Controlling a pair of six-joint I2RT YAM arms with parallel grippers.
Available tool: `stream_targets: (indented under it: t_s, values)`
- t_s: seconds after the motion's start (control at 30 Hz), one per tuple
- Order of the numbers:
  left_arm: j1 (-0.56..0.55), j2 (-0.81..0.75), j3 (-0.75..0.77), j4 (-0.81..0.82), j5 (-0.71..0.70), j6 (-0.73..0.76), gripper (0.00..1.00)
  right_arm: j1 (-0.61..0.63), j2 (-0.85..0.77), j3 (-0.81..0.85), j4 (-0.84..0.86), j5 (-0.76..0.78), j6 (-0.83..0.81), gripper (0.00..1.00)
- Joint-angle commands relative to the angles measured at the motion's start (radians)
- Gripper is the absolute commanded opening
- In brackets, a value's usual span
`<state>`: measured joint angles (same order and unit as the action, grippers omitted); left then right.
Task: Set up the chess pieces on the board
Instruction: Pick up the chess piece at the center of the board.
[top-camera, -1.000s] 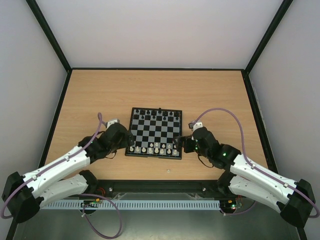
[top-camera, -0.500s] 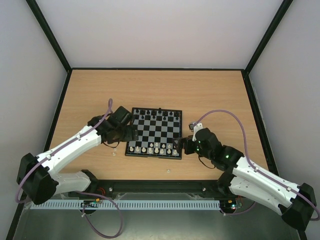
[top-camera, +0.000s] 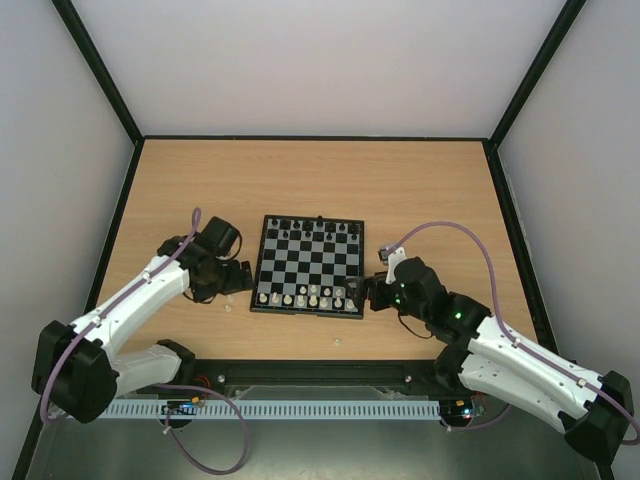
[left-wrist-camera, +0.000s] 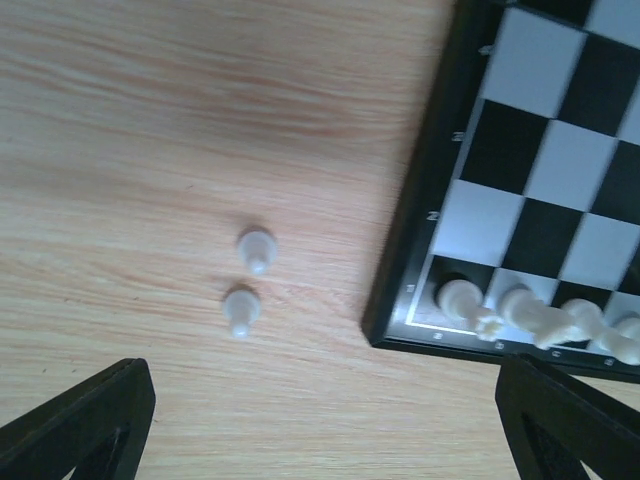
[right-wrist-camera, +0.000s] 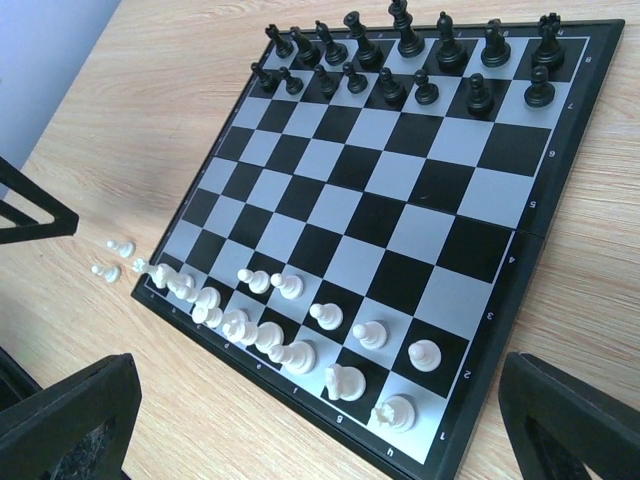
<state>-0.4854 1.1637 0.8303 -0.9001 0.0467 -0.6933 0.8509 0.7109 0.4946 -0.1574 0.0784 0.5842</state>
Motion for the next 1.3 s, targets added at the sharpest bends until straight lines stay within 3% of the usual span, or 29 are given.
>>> stream_targets:
  t_s: [0.0,0.43,0.77,0.93,1.07,1.27]
  values:
    - [0.072,-0.020,-0.053,-0.032,0.051,0.052,0.94,0.000,-0.022,-0.015,0.005,-0.012,-0.001,0.99]
    - [0.111,0.044,-0.120,0.052,0.057,0.071,0.57,0.000,-0.026,-0.022,0.006,-0.011,0.000,0.99]
    - [0.111,0.120,-0.115,0.105,0.028,0.063,0.35,0.000,-0.018,-0.023,0.011,-0.012,0.000,0.99]
    - [0.111,0.147,-0.103,0.123,0.019,0.053,0.34,0.000,-0.018,-0.023,0.009,-0.012,0.000,0.99]
    - [0.111,0.170,-0.099,0.124,-0.005,0.037,0.42,0.000,-0.018,-0.023,0.009,-0.014,0.000,0.98]
    - [0.111,0.210,-0.083,0.135,-0.020,0.035,0.41,0.000,-0.023,-0.026,0.009,-0.018,0.000,0.99]
